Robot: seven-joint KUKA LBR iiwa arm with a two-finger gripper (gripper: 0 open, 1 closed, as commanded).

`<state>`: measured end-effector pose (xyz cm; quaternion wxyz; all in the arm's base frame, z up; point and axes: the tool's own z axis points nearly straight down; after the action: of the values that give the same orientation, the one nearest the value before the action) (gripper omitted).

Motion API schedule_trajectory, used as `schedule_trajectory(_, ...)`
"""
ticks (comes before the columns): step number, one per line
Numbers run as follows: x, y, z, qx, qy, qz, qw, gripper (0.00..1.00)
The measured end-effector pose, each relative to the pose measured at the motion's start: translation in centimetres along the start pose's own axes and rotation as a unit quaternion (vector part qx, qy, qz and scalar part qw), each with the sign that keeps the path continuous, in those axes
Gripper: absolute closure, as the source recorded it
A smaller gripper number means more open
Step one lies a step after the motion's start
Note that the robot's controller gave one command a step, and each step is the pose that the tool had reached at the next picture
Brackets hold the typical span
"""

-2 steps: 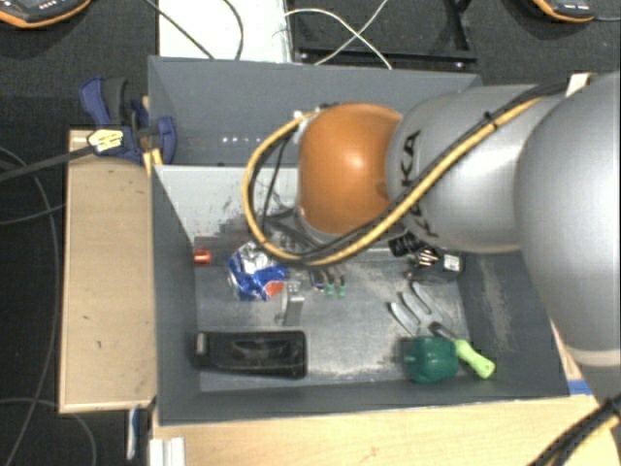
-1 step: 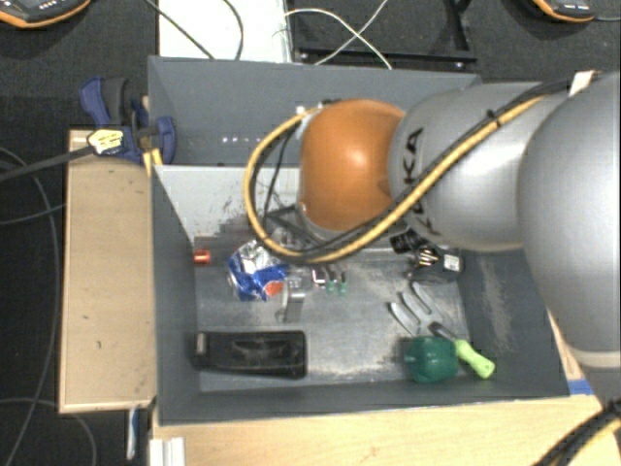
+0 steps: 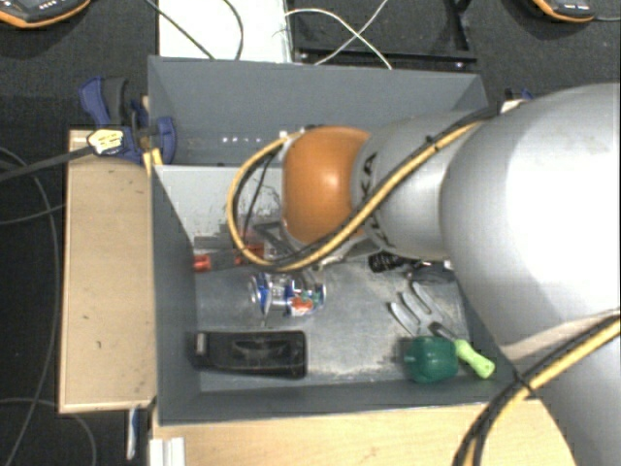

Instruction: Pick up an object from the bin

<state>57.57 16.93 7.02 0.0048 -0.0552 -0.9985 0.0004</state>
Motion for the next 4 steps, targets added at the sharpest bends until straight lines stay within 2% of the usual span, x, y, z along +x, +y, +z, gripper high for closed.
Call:
schedule_trajectory(1,-0.15,1.05,-0.10,-0.002,-0.0054,0.031,0.9995,0.00)
schedule_trajectory(2,-0.11,0.11,-0.20,-0.001,-0.0014,0.001,1.0000,0.00)
schedule_trajectory(3,-0.22,1.03,-0.24,-0.003,-0.0062,0.029,0.9995,0.00)
schedule_trajectory(4,-0.31,0.18,-0.49,-0.003,-0.0041,0.001,1.0000,1.00)
